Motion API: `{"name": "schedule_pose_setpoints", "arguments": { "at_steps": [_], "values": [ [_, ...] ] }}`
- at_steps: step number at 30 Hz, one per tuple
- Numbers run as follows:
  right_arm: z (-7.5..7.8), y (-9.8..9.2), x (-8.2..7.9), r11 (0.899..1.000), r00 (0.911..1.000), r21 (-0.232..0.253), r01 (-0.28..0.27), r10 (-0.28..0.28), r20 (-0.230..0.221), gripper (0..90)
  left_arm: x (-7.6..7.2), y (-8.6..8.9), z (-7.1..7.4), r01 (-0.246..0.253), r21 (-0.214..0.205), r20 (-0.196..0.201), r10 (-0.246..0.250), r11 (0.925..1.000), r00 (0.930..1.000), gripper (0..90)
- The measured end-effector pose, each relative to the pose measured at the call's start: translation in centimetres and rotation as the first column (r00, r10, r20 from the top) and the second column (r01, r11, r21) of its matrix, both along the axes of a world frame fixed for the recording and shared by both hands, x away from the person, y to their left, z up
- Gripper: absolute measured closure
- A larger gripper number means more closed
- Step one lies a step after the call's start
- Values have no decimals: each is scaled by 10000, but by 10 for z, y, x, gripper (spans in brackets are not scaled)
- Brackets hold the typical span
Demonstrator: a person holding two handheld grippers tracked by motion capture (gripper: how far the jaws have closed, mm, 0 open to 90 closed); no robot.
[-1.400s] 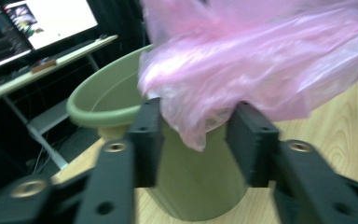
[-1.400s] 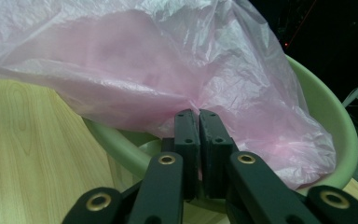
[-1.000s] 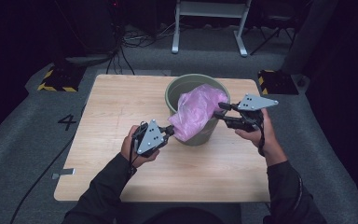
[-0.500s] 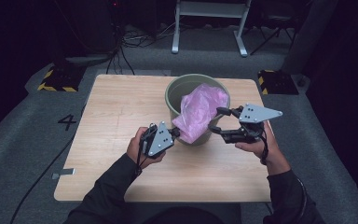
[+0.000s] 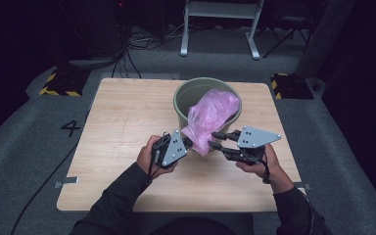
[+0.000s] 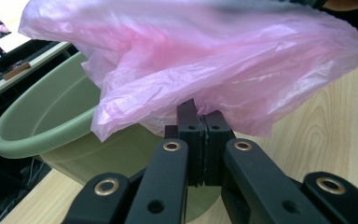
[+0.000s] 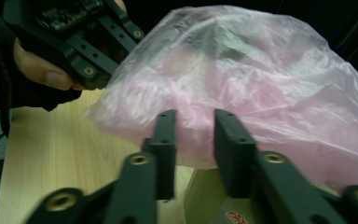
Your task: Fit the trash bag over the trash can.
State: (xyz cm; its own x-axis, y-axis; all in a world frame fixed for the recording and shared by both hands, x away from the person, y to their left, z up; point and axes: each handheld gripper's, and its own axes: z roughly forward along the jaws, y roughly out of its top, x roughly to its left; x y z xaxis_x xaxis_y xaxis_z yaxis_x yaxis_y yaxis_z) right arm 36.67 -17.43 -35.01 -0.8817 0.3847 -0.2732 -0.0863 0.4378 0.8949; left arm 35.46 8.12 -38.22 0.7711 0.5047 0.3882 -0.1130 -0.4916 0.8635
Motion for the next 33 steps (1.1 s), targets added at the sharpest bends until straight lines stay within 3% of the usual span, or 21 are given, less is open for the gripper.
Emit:
{"name": "schedule_pose_setpoints", "arguments": {
  "at_steps": [5, 13, 14, 15, 16, 22, 25, 28, 31, 33],
  "values": [
    [-4, -1, 2, 9999, 9999, -17, 131, -131, -94, 836, -1, 1, -1, -24, -20, -40, 24, 10000, 10000, 882],
    [-6, -12, 3, 9976, 9988, 538, 444, -431, -251, 897, -11, 11, 1, 144, -171, -152, -146, 9997, 9998, 782],
    [-6, -16, 4, 9967, 9986, 679, 436, -415, -318, 898, -11, 13, 2, 169, -257, -198, -174, 9995, 9997, 704],
    [-6, -16, 4, 9967, 9986, 679, 436, -415, -318, 898, -12, 16, 3, 154, -337, -205, -161, 9993, 9997, 704],
    [-7, -17, 4, 9961, 9983, 719, 512, -490, -325, 898, -14, 20, 4, 219, -649, -216, -233, 9977, 9995, 638],
    [-8, -18, 4, 9958, 9981, 748, 528, -501, -370, 898, -13, 27, 11, -188, -979, -455, 144, 9950, 9989, 414],
    [-8, -19, 4, 9960, 9982, 743, 505, -478, -376, 898, -10, 30, 16, -358, -1297, -496, 295, 9909, 9983, 375],
    [-9, -19, 4, 9963, 9984, 734, 444, -417, -385, 898, -7, 28, 21, -234, -1521, -511, 158, 9881, 9986, 370],
    [-9, -19, 4, 9965, 9985, 714, 428, -403, -359, 898, -4, 21, 26, -14, -1366, -470, -51, 9906, 9989, 377],
    [-9, -19, 3, 9964, 9986, 745, 414, -387, -363, 898, -3, 16, 28, 205, -1138, -378, -249, 9933, 9990, 470]
  ]
}}
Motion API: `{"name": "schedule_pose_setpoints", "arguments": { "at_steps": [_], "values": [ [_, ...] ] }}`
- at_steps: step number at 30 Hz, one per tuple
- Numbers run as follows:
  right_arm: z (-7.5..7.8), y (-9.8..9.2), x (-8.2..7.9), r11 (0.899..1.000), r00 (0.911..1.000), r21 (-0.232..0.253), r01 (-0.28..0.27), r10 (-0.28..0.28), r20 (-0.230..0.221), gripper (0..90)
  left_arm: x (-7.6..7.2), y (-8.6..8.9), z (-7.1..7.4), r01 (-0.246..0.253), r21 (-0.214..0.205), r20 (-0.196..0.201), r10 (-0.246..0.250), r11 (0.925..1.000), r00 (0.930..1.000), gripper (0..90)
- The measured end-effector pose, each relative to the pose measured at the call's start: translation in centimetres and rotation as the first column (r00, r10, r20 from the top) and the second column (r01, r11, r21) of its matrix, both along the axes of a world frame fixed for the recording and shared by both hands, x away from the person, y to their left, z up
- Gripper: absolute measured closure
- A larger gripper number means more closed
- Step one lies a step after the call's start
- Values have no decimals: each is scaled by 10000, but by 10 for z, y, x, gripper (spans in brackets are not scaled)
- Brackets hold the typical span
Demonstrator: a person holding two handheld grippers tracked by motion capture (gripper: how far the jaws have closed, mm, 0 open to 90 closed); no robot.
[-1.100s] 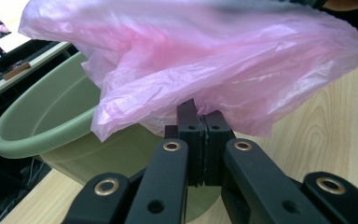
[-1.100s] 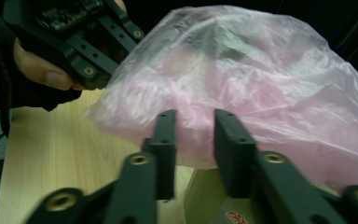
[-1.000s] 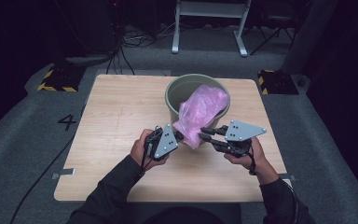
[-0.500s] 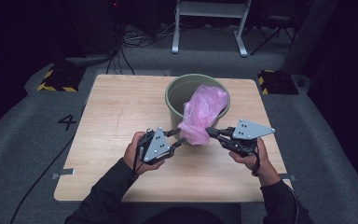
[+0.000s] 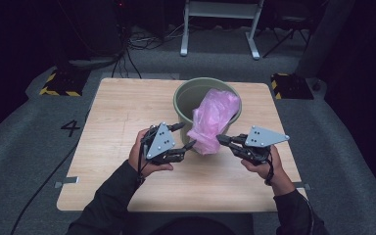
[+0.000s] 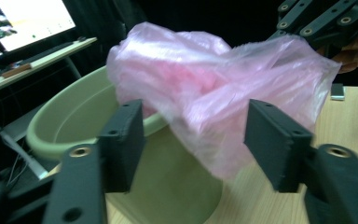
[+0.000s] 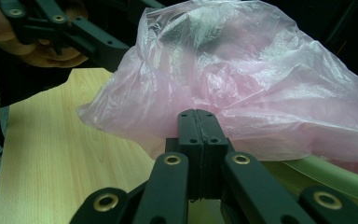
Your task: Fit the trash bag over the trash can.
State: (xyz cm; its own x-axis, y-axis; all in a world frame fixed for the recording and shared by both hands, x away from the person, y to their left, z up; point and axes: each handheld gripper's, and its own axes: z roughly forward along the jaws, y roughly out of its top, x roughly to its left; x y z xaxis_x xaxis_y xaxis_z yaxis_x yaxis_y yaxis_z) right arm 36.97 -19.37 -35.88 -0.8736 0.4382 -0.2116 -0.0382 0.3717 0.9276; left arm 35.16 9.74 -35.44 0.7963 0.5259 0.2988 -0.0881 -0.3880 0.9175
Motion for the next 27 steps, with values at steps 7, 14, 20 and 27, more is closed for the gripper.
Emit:
{"name": "schedule_pose_setpoints", "arguments": {
  "at_steps": [7, 14, 20, 27],
  "values": [
    [1, -7, -2, 9996, 9999, 219, 158, -158, 24, 899, 8, -6, -2, -75, 762, 302, 53, 9971, 9995, 847],
    [2, -17, -2, 9980, 9989, 427, 458, -459, 24, 899, 9, 3, -3, -298, 712, 353, 273, 9970, 9990, 890],
    [1, -29, 0, 9936, 9960, 683, 895, -890, -109, 899, 13, 19, -7, -527, 659, 224, 513, 9964, 9984, 891],
    [-1, -40, 4, 9871, 9908, 869, 1348, -1330, -261, 899, 16, 31, -9, -806, 572, 195, 796, 9951, 9966, 892]
  ]
}}
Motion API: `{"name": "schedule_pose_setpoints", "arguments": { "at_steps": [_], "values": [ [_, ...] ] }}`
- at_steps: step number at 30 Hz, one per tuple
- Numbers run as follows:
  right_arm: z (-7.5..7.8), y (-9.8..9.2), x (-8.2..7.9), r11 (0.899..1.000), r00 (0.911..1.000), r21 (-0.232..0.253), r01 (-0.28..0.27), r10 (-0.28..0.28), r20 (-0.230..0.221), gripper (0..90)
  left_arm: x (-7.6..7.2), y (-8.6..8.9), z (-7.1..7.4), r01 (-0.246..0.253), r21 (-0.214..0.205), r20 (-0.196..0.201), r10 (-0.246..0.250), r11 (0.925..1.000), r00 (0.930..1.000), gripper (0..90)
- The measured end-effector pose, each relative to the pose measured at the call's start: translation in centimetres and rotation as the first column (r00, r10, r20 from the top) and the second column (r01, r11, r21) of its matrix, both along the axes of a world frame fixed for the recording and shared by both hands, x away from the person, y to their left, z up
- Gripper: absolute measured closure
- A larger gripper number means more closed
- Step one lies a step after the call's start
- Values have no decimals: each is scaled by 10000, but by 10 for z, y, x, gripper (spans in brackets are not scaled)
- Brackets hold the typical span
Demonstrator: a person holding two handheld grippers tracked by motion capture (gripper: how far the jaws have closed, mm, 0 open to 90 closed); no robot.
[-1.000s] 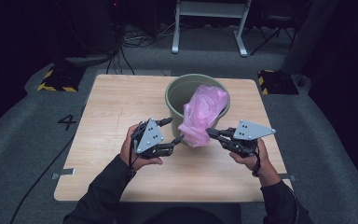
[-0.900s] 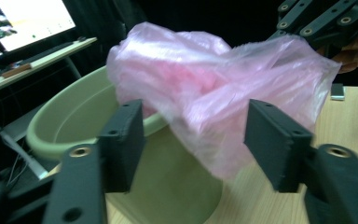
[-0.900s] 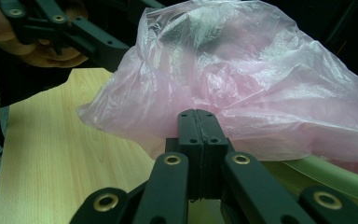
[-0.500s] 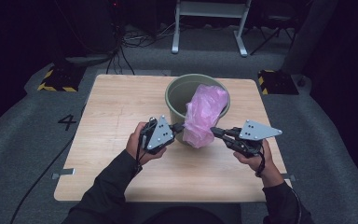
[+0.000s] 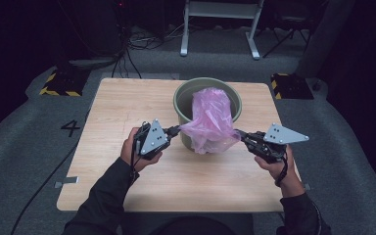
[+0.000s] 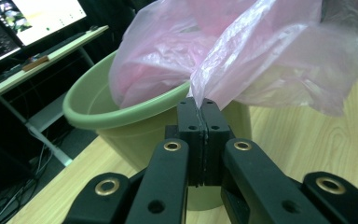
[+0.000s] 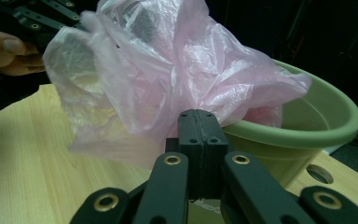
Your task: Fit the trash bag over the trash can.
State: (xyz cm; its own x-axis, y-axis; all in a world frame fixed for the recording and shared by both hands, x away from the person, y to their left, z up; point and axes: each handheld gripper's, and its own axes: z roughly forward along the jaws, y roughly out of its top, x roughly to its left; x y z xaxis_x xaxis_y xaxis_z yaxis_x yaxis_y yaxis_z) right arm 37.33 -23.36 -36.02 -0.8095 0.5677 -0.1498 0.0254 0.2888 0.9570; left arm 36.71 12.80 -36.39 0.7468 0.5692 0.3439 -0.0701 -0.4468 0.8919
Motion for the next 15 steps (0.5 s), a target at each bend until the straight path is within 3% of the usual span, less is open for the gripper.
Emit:
{"name": "schedule_pose_setpoints", "arguments": {
  "at_steps": [12, 15],
  "values": [
    [-5, -10, 8, 9979, 9981, 241, 597, -593, -172, 900, 5, 15, -10, -323, -67, -292, 321, 9995, 9991, 892],
    [-6, -11, 9, 9975, 9978, 323, 624, -617, -224, 900, 5, 17, -10, -378, -128, -313, 373, 9992, 9988, 830]
  ]
}}
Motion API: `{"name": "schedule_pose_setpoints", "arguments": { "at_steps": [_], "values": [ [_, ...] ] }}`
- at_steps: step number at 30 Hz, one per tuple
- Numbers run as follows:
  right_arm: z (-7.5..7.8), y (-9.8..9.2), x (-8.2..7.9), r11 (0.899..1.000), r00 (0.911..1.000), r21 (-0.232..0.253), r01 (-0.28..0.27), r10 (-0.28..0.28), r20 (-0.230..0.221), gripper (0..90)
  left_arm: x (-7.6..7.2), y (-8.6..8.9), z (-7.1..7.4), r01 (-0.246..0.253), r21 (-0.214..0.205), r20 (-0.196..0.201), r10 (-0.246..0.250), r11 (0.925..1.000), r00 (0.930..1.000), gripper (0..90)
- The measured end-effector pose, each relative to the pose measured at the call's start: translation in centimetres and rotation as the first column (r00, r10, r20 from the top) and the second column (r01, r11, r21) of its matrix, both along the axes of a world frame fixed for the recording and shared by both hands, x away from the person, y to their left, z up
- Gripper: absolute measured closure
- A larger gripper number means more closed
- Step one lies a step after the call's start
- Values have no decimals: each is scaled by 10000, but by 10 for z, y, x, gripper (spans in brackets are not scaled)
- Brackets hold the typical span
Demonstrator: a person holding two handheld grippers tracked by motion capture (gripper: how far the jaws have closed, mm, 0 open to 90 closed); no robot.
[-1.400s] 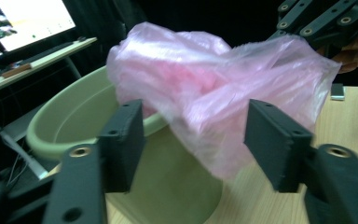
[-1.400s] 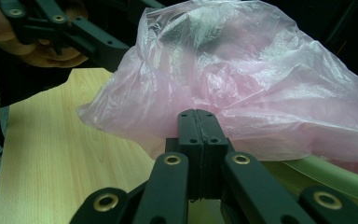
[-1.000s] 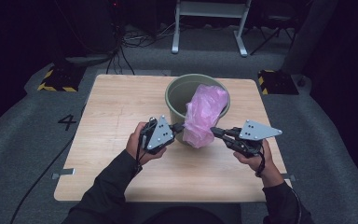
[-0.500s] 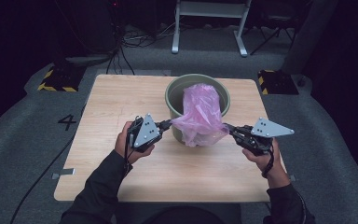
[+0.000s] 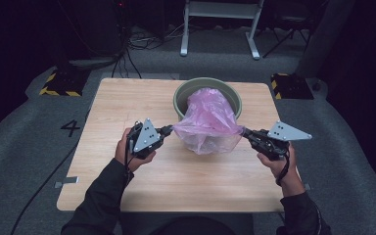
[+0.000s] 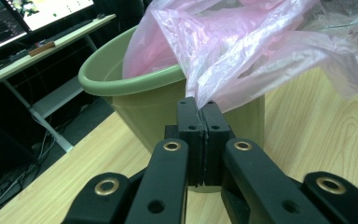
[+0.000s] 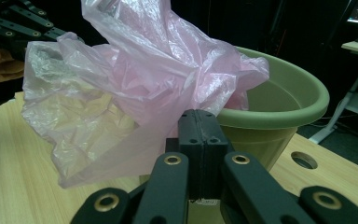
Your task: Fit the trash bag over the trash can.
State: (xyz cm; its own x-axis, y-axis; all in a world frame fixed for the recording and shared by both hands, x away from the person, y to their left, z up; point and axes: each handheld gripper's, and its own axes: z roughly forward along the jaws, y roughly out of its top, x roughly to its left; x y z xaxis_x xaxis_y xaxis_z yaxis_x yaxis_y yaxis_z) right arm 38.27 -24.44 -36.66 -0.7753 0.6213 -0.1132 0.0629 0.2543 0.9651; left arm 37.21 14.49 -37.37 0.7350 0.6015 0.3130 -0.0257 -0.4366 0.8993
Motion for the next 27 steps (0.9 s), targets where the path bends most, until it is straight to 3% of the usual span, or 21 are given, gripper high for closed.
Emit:
{"name": "schedule_pose_setpoints", "arguments": {
  "at_steps": [2, 4, 6, 9, 14, 17, 20, 27],
  "values": [
    [0, 0, 0, 10000, 10000, 49, -24, 24, -26, 900, -1, 2, 0, -18, -157, 29, 18, 9999, 10000, 778],
    [0, 1, 0, 10000, 10000, 22, -49, 49, 10, 900, -4, 3, 2, -39, -199, 61, 40, 9998, 10000, 593],
    [3, 1, -2, 9999, 9999, 67, -89, 89, 88, 900, -10, 6, 6, -138, -500, -50, 136, 9987, 9999, 407],
    [5, 2, -3, 9999, 9998, 69, -110, 109, 147, 900, -17, 7, 9, 226, -633, -116, -234, 9977, 9997, 283],
    [6, 3, -3, 9999, 9998, 49, -96, 95, 168, 900, -25, 0, 16, 645, -573, -71, -650, 9963, 9979, 235],
    [7, 4, -3, 9999, 9997, 29, -111, 110, 211, 900, -27, -17, 24, 944, -129, 105, -943, 9954, 9955, 234],
    [7, 5, -3, 9999, 9997, 22, -130, 130, 190, 899, -26, -26, 28, 1196, -47, 138, -1195, 9928, 9927, 231],
    [7, 6, -2, 9999, 9998, -90, -128, 130, 173, 898, -25, -67, 42, 1370, 984, 219, -1398, 9857, 9899, 226]
  ]
}}
